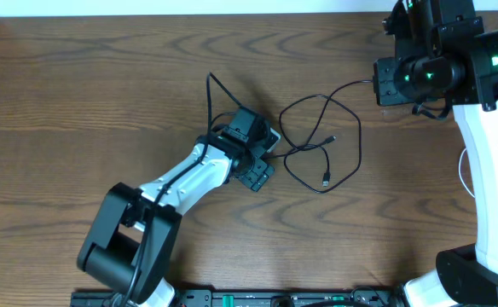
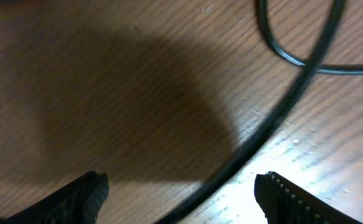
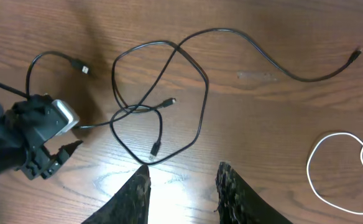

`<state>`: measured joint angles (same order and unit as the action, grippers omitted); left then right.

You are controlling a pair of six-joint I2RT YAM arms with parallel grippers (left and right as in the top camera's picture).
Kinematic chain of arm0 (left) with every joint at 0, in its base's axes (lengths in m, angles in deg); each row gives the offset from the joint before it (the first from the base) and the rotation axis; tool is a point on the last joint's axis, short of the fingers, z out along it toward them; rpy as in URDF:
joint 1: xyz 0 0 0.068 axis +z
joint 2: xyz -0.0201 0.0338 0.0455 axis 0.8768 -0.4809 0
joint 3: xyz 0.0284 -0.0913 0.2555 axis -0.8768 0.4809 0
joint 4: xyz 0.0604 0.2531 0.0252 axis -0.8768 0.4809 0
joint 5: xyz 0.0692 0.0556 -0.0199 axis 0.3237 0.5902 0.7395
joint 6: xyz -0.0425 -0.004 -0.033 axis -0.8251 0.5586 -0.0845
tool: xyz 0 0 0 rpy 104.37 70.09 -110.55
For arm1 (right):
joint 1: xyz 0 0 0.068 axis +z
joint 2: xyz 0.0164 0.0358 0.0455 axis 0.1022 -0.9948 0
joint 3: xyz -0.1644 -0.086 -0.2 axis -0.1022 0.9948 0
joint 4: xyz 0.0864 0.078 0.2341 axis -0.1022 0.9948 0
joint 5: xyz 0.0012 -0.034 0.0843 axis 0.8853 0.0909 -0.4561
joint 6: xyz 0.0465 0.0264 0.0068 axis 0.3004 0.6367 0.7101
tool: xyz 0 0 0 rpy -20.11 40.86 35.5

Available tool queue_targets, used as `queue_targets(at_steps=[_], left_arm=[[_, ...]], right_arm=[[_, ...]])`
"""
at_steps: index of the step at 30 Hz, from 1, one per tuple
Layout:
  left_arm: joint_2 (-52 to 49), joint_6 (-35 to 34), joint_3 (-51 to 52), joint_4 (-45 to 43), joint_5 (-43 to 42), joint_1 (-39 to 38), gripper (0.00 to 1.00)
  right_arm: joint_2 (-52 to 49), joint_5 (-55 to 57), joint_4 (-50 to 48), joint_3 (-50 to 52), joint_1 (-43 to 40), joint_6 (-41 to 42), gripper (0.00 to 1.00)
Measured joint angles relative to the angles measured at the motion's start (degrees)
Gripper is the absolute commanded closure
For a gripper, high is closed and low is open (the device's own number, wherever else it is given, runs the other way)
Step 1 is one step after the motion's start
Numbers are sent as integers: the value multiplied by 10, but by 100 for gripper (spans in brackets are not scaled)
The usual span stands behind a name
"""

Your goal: Untangle cables

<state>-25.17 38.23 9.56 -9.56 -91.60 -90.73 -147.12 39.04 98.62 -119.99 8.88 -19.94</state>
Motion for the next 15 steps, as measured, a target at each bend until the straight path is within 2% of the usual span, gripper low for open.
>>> queue_targets(at_steps=[2, 5, 10, 15], left_arm=[[-3, 3, 0, -9, 4, 0, 48], [-3, 7, 0, -13, 12, 0, 92], [14, -19, 0, -12, 17, 0, 92], [117, -72, 0, -10, 17, 5, 92]], right_arm=[[0, 0, 0, 0, 0, 0, 69], [0, 0, 0, 0, 0, 0, 69], [0, 0, 0, 0, 0, 0, 69], [0, 4, -1, 0, 0, 0, 66]])
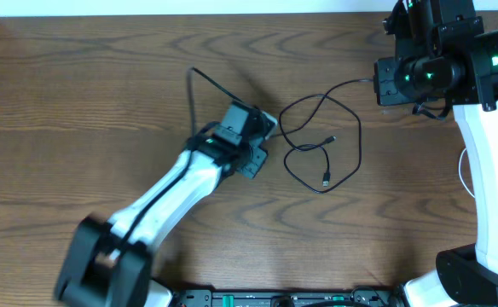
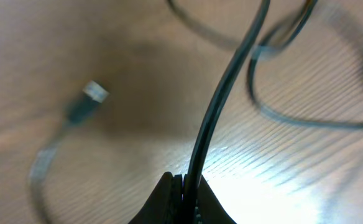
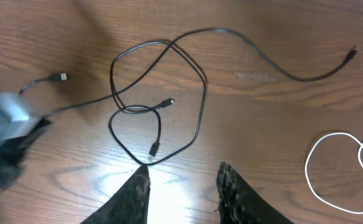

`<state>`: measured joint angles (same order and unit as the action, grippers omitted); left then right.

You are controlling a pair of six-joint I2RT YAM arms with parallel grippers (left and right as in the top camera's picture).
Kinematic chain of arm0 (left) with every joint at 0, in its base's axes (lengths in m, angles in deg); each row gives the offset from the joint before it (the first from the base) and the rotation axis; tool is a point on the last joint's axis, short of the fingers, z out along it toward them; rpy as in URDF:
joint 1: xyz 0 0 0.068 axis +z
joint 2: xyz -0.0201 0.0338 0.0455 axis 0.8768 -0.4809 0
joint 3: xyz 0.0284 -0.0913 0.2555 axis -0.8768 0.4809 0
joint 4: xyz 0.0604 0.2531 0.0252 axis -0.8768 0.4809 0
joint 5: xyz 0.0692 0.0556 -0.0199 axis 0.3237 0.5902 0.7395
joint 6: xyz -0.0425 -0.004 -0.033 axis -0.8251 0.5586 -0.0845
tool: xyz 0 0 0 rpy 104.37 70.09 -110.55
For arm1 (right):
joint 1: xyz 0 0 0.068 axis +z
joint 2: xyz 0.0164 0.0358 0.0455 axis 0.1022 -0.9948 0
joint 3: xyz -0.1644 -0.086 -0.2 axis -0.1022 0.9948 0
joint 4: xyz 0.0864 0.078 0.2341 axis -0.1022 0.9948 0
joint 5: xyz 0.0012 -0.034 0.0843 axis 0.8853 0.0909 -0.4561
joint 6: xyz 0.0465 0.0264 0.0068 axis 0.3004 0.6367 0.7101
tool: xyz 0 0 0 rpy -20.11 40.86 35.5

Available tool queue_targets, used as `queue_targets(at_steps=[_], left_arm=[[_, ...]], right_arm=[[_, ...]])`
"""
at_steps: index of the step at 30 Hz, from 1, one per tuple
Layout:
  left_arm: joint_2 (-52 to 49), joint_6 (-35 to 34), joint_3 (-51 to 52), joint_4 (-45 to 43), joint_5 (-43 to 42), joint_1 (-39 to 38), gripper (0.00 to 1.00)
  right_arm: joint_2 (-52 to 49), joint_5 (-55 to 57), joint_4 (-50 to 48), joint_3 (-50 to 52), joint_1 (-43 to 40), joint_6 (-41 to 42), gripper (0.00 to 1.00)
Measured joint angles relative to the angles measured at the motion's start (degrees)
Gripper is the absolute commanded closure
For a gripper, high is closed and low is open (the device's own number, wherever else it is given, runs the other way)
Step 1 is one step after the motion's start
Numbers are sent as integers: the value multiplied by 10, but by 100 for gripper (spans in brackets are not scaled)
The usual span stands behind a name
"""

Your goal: Untangle cables

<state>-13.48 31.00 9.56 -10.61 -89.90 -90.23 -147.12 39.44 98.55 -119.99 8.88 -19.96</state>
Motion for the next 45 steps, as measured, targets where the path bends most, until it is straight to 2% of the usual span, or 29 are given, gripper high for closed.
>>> queue_targets(at_steps=[4, 9, 15, 23, 30, 35, 41, 45], left_arm=[[97, -54, 0, 18, 0, 30, 92], [171, -111, 0, 44, 0, 101, 92], [179, -164, 0, 104, 2, 162, 92], [177, -219, 0, 158, 2, 188, 92], [169, -233, 0, 179, 2, 188, 92], [162, -235, 0, 182, 2, 188, 92], [160, -235, 0, 182, 2, 188, 92], [160, -235, 0, 183, 2, 188, 92]], right_arm=[[0, 0, -8, 13, 0, 0, 66], [0, 0, -44, 96, 0, 0, 64], [-1, 0, -113, 214, 0, -1, 52], [-2, -13, -216, 385, 0, -1, 50], [-3, -25, -348, 513, 0, 5, 52], [-3, -92, -436, 604, 0, 26, 53], [-3, -129, -497, 667, 5, 79, 51], [-3, -97, -528, 688, 6, 106, 49]])
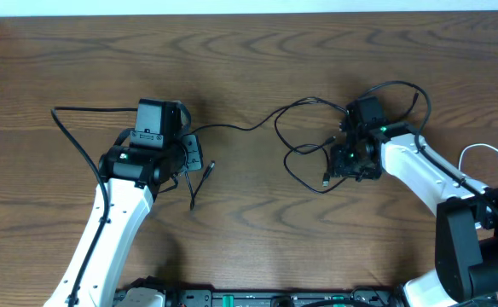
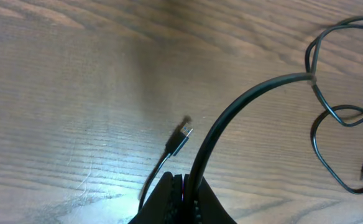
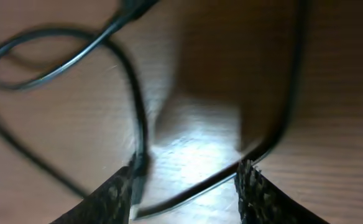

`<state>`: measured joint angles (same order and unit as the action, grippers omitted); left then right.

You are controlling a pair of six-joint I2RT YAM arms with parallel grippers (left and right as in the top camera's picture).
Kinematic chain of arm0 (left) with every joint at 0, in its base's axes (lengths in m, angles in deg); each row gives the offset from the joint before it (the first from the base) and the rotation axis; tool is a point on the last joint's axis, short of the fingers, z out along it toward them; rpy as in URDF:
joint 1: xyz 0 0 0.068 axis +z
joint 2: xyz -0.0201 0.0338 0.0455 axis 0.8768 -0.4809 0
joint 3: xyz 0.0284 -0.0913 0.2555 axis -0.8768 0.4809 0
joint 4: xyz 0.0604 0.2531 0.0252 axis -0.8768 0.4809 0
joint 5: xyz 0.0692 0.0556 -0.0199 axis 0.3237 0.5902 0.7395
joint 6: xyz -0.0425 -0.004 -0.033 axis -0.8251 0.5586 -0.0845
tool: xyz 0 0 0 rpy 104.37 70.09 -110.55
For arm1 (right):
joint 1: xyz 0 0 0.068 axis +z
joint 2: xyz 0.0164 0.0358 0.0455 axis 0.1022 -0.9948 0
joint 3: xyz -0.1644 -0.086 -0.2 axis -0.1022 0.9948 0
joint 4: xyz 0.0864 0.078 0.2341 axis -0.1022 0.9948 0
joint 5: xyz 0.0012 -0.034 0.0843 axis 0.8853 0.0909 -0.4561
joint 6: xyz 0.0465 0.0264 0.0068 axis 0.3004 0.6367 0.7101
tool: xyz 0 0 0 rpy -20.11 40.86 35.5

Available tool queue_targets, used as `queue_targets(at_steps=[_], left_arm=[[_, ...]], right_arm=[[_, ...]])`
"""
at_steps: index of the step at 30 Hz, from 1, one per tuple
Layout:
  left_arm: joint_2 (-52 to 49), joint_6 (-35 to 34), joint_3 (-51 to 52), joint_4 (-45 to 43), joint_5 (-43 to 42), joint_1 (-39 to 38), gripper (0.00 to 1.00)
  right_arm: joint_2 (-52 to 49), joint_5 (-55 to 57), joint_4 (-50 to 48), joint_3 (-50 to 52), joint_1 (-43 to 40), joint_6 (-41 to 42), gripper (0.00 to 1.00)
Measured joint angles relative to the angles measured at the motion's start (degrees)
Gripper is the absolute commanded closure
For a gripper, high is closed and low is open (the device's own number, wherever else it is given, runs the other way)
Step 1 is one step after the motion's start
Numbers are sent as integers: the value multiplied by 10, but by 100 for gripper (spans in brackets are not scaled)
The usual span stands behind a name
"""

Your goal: Untangle cables

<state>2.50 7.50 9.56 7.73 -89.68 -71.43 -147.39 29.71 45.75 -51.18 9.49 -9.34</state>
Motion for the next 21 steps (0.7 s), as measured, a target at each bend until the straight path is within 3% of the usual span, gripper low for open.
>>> queue_targets(at_steps=[6, 11, 21], left_arm=[[0, 0, 0, 0, 0, 0, 92], [-1, 0, 0, 3, 0, 0, 92], [-1, 0, 0, 6, 0, 0, 92]], right_arm=[[0, 60, -105, 3, -2, 2, 48], [0, 87, -216, -3, -7, -52, 39], [-16, 134, -260, -3, -7, -77, 40]])
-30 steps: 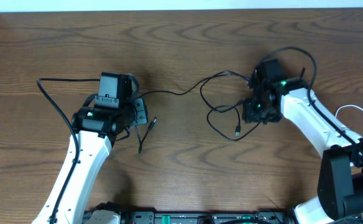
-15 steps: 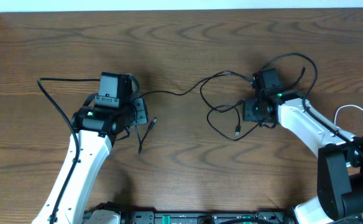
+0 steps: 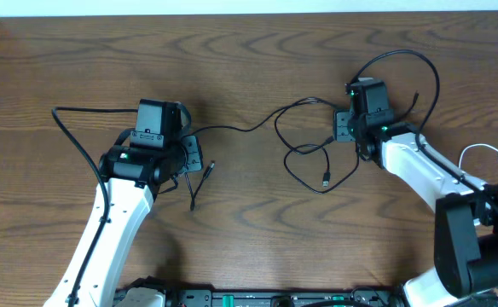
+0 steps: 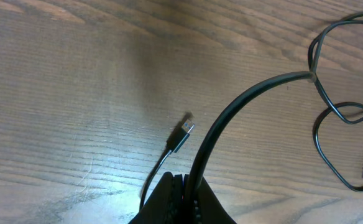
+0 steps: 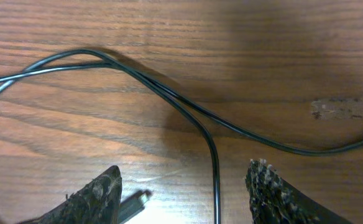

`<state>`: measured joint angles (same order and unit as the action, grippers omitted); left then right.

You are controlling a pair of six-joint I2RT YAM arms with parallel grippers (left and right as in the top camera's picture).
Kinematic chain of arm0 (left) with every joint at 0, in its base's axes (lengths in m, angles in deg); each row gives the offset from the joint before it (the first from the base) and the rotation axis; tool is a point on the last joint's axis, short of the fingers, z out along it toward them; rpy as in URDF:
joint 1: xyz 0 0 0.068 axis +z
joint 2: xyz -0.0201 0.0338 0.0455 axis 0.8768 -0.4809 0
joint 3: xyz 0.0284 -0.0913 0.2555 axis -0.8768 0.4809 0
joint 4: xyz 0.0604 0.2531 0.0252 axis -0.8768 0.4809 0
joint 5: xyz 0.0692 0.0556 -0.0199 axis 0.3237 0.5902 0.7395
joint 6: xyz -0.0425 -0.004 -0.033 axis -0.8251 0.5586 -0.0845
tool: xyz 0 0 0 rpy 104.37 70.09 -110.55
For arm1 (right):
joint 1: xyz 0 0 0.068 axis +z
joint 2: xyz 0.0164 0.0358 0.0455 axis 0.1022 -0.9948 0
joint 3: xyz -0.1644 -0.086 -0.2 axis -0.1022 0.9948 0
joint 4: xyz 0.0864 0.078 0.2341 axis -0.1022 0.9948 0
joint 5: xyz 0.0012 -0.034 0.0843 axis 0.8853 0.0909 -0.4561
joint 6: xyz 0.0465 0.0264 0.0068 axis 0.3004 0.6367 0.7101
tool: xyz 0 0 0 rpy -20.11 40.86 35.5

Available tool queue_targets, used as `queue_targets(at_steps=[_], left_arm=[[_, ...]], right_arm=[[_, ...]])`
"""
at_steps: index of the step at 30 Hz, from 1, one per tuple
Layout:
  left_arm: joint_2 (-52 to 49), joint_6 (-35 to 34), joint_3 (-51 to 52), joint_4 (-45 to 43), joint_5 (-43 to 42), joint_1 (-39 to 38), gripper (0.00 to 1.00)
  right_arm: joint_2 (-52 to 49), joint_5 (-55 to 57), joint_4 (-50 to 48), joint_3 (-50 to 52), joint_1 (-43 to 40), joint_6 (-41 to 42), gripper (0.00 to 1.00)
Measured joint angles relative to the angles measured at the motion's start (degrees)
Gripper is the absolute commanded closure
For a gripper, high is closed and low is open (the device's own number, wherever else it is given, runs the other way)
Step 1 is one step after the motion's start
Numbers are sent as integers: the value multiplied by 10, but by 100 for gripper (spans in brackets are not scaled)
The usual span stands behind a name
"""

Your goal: Untangle cables

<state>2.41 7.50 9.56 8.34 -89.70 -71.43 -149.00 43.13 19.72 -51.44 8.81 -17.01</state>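
A thin black cable point(image 3: 249, 129) runs across the wooden table from my left gripper to a tangle of loops point(image 3: 326, 147) at mid-right. My left gripper point(image 3: 189, 156) is shut on the cable point(image 4: 243, 102), with a loose USB plug point(image 4: 183, 134) lying just beyond the fingers. At the tangle's upper right my right gripper point(image 3: 348, 135) stands open. One strand point(image 5: 215, 162) passes between its fingertips point(image 5: 94, 193), and a small plug point(image 5: 135, 204) lies near the left one. Another plug end point(image 3: 327, 179) sits at the tangle's near side.
A white cable point(image 3: 471, 147) lies at the right edge of the table, beside the right arm. The table's far edge meets a white surface along the top of the overhead view.
My right gripper, still open, has moved from low over the middle of the tangle to its far upper-right side and sits higher above the wood. The left gripper and its cable have not moved.
First my left gripper stood open over the cable just left of the tangle, with the right arm raised at the far right. Then it was shut on the cable. Later it held the cable well to the left, stretched out, and the right gripper was at the tangle.
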Motion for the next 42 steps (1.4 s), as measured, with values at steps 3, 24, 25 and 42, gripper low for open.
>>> queue_targets(at_steps=[3, 24, 25, 42], left_arm=[[0, 0, 0, 0, 0, 0, 92], [0, 0, 0, 1, 0, 0, 92], [0, 0, 0, 1, 0, 0, 92], [0, 0, 0, 9, 0, 0, 92]], right_arm=[[-27, 2, -9, 0, 0, -1, 40], [-80, 2, -26, -2, 0, 6, 99], [-80, -2, -22, -4, 0, 8, 99], [138, 56, 214, -203, -66, -1, 99]])
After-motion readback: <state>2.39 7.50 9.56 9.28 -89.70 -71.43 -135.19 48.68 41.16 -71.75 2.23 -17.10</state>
